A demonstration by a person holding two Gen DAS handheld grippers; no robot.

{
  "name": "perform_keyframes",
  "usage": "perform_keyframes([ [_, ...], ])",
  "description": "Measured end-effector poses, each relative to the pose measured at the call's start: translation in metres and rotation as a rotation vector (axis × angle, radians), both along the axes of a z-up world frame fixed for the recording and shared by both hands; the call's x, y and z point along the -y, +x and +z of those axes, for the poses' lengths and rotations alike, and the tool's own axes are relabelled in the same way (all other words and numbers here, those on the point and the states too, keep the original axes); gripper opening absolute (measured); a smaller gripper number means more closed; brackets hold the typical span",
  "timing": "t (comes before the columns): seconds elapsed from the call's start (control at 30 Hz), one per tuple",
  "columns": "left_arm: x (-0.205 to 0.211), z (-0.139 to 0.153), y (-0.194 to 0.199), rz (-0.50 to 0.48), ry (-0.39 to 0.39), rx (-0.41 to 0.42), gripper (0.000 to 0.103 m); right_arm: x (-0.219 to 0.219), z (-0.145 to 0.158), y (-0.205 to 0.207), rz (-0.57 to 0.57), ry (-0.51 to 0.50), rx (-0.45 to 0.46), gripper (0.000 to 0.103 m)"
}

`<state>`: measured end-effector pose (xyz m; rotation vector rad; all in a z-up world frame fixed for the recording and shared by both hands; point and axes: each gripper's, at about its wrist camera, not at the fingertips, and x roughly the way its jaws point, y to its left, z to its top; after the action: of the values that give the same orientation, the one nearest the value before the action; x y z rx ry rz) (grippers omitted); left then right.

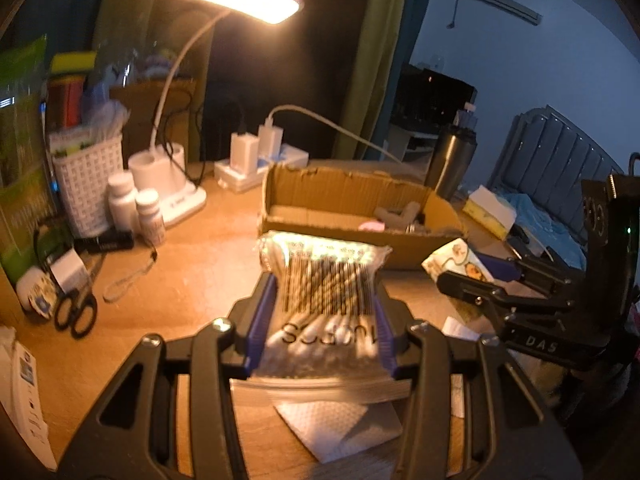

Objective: Organize soft objects
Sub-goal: 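Lift and carry the swab pack and tissue pack over the box with both tools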

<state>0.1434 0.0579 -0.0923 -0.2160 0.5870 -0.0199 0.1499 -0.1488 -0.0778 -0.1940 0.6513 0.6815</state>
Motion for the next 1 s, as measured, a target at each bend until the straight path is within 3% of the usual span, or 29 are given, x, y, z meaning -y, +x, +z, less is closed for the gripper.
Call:
perform_keyframes([
  [1.0,0.019,0.079,0.009,-0.034,0.115,0.199,0.046,0.015,0.072,-0.005,-0.013,0.075,0.203,0.051],
])
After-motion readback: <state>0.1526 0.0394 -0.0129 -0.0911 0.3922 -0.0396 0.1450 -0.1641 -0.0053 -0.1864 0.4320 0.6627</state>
